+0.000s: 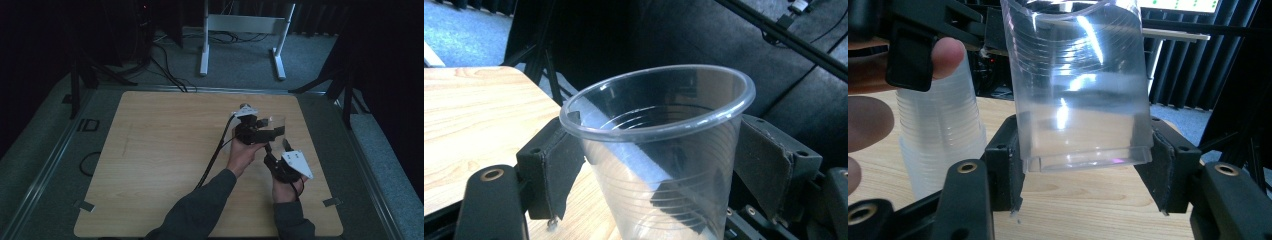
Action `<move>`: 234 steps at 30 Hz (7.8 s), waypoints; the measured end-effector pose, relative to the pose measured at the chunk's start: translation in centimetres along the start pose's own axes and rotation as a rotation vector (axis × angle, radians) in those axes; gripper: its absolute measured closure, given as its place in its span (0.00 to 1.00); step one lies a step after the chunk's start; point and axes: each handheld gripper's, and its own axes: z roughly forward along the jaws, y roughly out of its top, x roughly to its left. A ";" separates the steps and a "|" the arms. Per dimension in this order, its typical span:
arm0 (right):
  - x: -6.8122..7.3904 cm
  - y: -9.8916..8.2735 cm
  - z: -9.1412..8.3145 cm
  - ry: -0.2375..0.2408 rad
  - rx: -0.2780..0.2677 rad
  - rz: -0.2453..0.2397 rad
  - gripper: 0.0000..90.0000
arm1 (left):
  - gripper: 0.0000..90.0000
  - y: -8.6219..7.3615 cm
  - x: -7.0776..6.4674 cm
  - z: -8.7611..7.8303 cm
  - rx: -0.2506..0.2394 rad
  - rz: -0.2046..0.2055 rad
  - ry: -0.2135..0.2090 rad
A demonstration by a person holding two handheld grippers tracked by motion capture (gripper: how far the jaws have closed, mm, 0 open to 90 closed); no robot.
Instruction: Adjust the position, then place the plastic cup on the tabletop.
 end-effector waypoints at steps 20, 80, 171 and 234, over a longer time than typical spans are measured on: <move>-0.1 -0.2 0.3 0.025 0.015 0.000 0.43 | 0.30 -0.1 -0.3 0.1 -0.014 0.035 0.031; -0.2 -0.3 0.4 0.072 0.043 -0.016 0.29 | 0.30 -0.9 -2.3 -0.3 -0.026 0.331 0.168; -2.2 -1.1 -0.2 0.017 0.037 0.015 0.27 | 0.31 -6.3 -0.9 -4.9 -0.049 0.452 0.238; -2.4 -1.2 -0.3 0.001 0.026 0.021 0.27 | 0.30 -12.4 1.7 -3.6 0.078 0.402 0.240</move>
